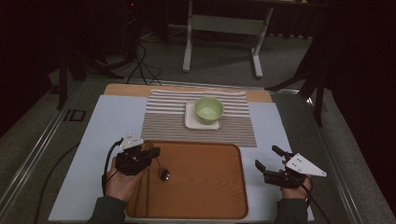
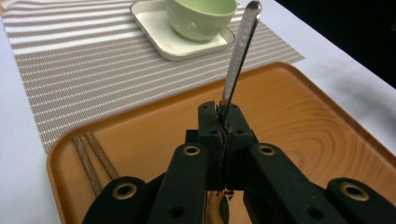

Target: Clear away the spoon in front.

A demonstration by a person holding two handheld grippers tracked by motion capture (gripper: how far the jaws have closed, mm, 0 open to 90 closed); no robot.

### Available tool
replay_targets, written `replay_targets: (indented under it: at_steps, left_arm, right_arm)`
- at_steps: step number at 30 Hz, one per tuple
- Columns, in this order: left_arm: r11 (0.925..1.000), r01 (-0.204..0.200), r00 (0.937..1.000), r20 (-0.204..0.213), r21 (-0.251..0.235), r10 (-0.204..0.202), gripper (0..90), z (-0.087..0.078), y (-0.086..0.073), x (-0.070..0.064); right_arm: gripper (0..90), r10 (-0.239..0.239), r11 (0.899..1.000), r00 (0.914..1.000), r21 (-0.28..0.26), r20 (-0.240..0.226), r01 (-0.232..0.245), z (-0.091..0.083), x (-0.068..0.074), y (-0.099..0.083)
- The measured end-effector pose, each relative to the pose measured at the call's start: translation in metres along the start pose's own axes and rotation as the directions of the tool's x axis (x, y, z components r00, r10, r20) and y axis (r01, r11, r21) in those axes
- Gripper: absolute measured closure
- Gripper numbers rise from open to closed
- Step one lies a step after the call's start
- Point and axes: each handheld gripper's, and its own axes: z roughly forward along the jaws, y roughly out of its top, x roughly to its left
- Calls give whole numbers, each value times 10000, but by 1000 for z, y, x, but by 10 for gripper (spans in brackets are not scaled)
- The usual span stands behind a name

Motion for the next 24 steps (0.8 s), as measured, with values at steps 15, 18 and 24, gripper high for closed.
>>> replay_targets:
  at_steps: [15, 18, 24]
  left_arm:
    - [9967, 407, 9992, -92, 709, -402, 770, 33, -1, 15]
    - [9910, 895, 9960, -140, 993, -886, 739, 48, -5, 24]
    - [9744, 1331, 9910, -140, 1812, -1328, 732, 74, -18, 34]
  right_arm:
    - [138, -166, 9998, 9999, 132, 24, 166, 1, 2, 0]
    - [139, -226, 9996, 9997, 194, 13, 226, 2, 3, 0]
    - [138, -206, 9996, 9998, 178, 20, 206, 2, 3, 0]
